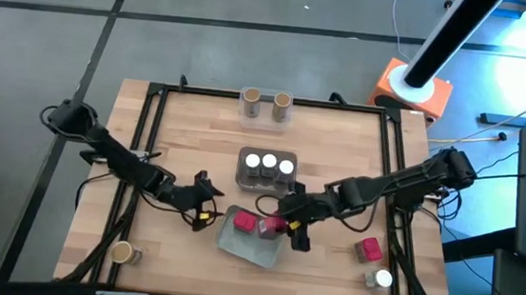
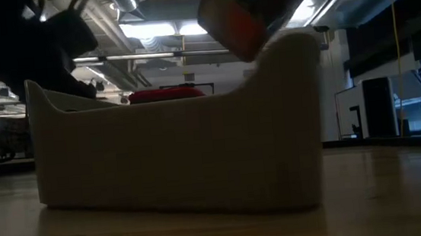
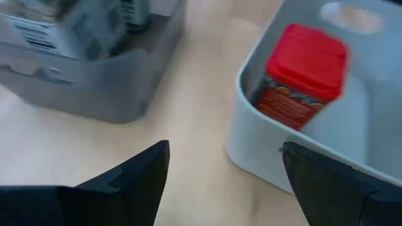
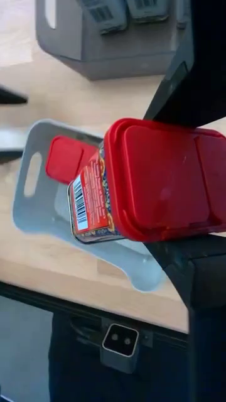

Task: Sort spices by type
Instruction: Put the top red seasoning can into the gray bin

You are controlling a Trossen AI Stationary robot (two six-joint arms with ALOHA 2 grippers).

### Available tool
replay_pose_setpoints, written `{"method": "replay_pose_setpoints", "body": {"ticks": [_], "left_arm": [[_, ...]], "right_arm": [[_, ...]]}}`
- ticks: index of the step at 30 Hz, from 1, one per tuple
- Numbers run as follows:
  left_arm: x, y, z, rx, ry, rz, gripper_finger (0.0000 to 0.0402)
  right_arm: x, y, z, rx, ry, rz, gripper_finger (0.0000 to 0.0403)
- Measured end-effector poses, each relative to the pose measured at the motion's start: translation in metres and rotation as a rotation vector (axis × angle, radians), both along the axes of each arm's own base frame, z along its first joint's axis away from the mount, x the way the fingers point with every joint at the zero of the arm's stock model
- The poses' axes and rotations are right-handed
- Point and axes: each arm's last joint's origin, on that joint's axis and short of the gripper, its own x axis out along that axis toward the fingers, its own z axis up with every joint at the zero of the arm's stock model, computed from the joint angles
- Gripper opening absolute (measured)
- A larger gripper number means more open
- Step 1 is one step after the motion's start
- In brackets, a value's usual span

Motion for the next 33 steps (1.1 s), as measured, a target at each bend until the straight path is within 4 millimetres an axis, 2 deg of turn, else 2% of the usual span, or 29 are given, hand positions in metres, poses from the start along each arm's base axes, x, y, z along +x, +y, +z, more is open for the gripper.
{"method": "replay_pose_setpoints", "body": {"ticks": [11, 16, 20, 28, 33], "left_arm": [[-0.009, -0.019, 0.001, -0.114, -0.011, -0.019, 0.0294], [-0.011, -0.024, 0.001, -0.115, -0.017, -0.022, 0.0294], [-0.011, -0.023, 0.001, -0.093, -0.019, -0.018, 0.0294], [-0.011, -0.023, 0.001, -0.086, -0.021, -0.016, 0.0294], [-0.011, -0.022, 0.0, -0.064, -0.024, -0.015, 0.0294]], "right_arm": [[0.0, 0.004, -0.004, 0.007, 0.019, -0.003, 0.0216], [0.009, 0.008, -0.018, -0.004, 0.057, -0.005, 0.0216], [0.023, 0.019, -0.007, -0.021, 0.052, 0.03, 0.0216], [0.049, 0.027, 0.002, -0.092, 0.317, -0.018, 0.0216], [0.062, 0.033, -0.011, -0.115, 0.431, -0.056, 0.0216]]}}
